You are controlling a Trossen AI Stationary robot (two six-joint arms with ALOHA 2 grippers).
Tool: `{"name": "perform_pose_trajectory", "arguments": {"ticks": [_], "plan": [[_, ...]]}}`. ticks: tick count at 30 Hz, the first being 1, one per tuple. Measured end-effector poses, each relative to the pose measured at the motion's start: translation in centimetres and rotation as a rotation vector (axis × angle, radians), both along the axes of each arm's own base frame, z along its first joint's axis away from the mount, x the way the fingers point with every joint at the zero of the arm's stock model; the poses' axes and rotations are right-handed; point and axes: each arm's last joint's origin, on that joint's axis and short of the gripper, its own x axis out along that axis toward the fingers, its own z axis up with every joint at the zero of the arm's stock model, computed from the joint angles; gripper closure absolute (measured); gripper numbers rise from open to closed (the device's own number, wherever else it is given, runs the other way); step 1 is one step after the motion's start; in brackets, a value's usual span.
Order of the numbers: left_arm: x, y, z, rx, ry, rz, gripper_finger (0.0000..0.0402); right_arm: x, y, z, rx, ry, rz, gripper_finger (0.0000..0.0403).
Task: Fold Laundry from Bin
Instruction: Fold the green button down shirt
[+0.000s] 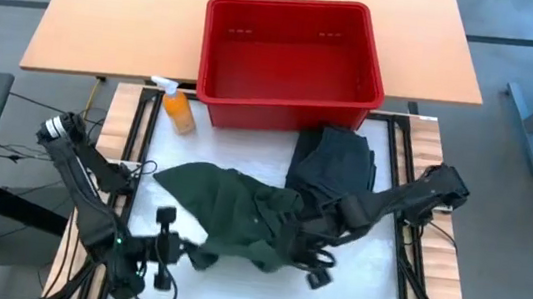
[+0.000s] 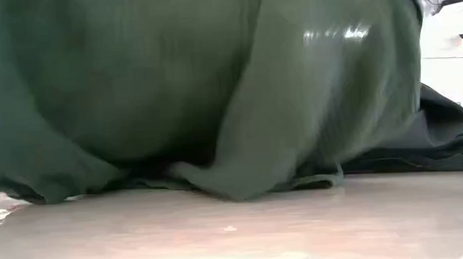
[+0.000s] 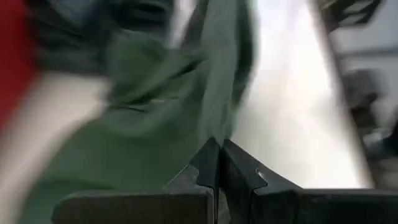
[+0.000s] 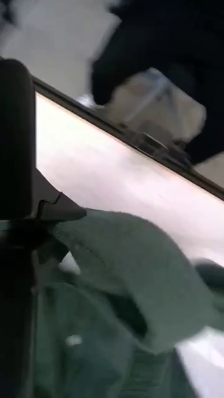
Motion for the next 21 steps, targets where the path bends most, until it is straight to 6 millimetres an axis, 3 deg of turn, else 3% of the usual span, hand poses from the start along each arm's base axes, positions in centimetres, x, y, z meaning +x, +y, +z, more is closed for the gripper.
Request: {"name": "perform_pose_trajectory", "arguments": {"ticks": [5,11,17,21], "plan": [[-0.4,-1.7,-5.5,-0.173,-0.108,-0.062,0.0401,2.6,0.6,-6.7,0.125,-0.122,-0.082,0.0377],[-1.1,-2.1,-6.9,-0.266,-0.064,-0.049,0.0401,3.3,1.3,-11.2,0.139,-0.062,-0.1,0.0358],[-1.1,-2.0,-6.6,-0.283,-0.034,-0.07,0.0401,2.7,2.0,-11.8,0.13,-0.002,-0.105,0.0325],[-1.7,-0.8,-6.0,-0.248,0.07,-0.001,0.0401,1.4,1.3,-10.5,0.097,0.066,-0.117,0.0294]]}}
